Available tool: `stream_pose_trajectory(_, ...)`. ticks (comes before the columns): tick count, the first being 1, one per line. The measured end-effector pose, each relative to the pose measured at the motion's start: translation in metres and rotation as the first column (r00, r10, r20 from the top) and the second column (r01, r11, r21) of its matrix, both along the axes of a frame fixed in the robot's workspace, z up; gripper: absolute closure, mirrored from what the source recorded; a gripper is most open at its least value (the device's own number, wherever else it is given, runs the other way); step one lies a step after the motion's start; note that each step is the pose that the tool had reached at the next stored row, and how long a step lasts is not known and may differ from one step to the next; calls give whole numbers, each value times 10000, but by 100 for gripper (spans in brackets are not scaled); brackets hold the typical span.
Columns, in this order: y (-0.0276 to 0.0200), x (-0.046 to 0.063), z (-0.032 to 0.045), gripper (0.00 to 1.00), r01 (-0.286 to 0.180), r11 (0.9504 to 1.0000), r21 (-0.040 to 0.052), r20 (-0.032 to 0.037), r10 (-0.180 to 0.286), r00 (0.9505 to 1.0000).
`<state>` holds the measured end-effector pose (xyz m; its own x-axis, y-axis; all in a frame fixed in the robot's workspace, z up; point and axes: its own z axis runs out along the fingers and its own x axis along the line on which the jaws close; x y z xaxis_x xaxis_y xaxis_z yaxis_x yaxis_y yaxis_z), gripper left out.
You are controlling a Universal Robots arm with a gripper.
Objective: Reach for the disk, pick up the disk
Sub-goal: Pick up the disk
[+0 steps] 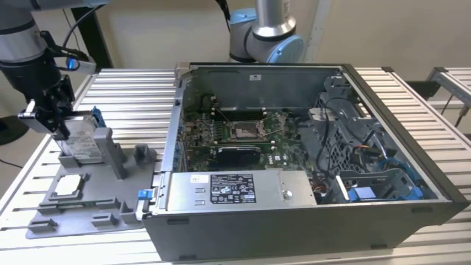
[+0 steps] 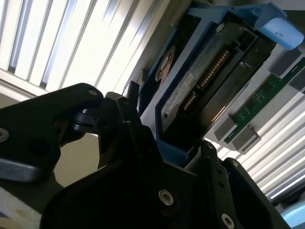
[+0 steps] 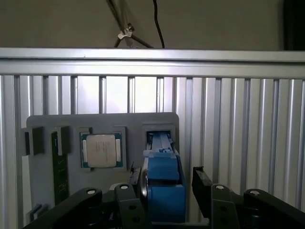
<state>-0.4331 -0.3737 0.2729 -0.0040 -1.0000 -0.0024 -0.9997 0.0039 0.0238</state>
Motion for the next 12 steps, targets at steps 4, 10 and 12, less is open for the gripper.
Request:
stream_pose_trajectory(4, 0, 0, -6, 0, 0, 10000, 0, 0, 0, 10000)
stream_pose_trajectory(10, 0, 0, -8, 0, 0, 10000, 0, 0, 0, 10000)
stream_pose_trajectory(12, 0, 0, -8, 0, 0, 10000, 0, 0, 0, 10000)
